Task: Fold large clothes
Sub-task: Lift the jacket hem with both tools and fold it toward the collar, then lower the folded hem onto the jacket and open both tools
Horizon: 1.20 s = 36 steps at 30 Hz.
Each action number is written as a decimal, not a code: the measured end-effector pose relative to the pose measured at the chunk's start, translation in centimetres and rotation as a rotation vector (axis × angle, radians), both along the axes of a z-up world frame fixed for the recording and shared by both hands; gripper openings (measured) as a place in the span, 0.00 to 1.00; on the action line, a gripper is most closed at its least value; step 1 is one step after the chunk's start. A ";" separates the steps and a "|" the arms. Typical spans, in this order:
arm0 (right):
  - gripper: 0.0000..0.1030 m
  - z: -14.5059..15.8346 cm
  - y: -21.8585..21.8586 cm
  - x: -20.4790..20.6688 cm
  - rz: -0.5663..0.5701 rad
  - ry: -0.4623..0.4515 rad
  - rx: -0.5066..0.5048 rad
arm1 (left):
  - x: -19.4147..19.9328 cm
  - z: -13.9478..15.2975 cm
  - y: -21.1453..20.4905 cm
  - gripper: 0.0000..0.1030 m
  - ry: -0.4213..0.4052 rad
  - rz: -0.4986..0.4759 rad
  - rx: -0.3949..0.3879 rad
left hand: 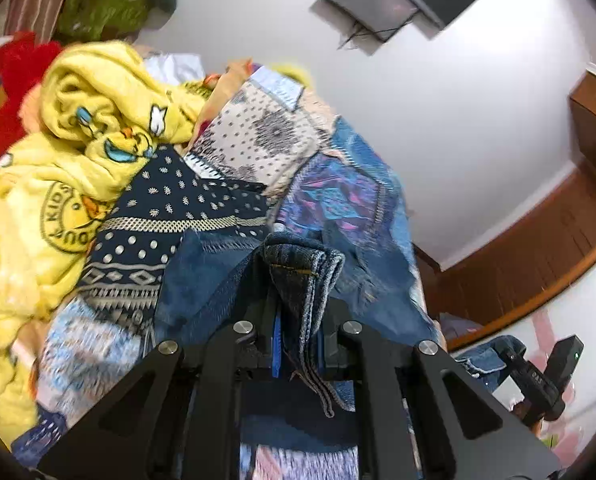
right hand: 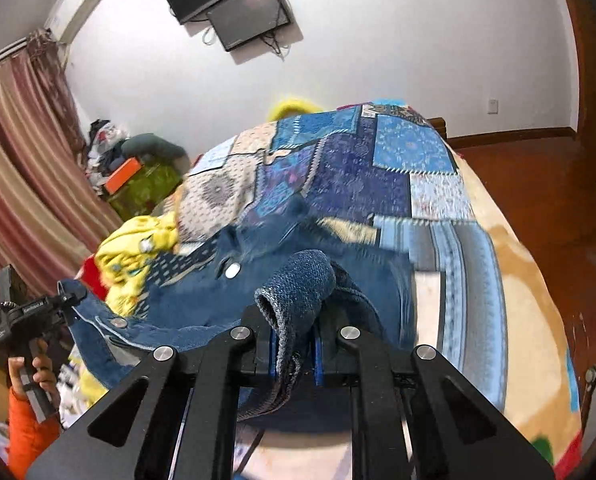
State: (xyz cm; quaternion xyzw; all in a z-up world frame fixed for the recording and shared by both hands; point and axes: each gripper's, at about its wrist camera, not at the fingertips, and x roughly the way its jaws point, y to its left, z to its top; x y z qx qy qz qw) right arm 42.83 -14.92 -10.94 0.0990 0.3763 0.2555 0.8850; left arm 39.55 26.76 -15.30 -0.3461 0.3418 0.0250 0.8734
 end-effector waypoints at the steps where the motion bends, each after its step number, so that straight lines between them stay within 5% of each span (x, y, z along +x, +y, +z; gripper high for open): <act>1: 0.11 -0.4 0.2 0.8 -0.004 0.001 -0.010 | 1.0 -0.6 0.1 0.11 0.017 0.003 0.005; 8: 0.11 -7.1 2.4 7.5 -0.025 0.082 -0.096 | 7.3 -8.1 0.5 0.12 0.212 -0.019 0.143; 13: 0.23 -9.7 1.8 8.7 0.037 0.157 -0.123 | 8.8 -11.8 -1.7 0.15 0.307 -0.084 0.309; 18: 0.30 -7.5 0.7 7.9 0.085 0.166 -0.132 | 8.8 -10.6 -2.9 0.15 0.349 -0.134 0.412; 20: 0.46 -6.4 0.4 7.0 0.070 0.141 -0.170 | 8.2 -9.3 -3.0 0.17 0.362 -0.150 0.439; 22: 0.80 -5.0 0.0 5.7 0.018 0.054 -0.224 | 7.6 -7.9 -3.2 0.23 0.365 -0.168 0.460; 26: 0.81 -2.5 -1.9 3.7 -0.028 -0.023 -0.203 | 5.4 -5.2 -4.2 0.67 0.332 -0.161 0.500; 31: 0.81 -1.6 -1.9 1.5 0.015 0.008 -0.179 | 1.9 -2.2 -6.5 0.76 0.250 -0.185 0.597; 36: 0.81 -2.9 0.2 -1.3 0.102 0.027 -0.214 | -0.3 -3.2 -10.0 0.80 0.246 -0.296 0.614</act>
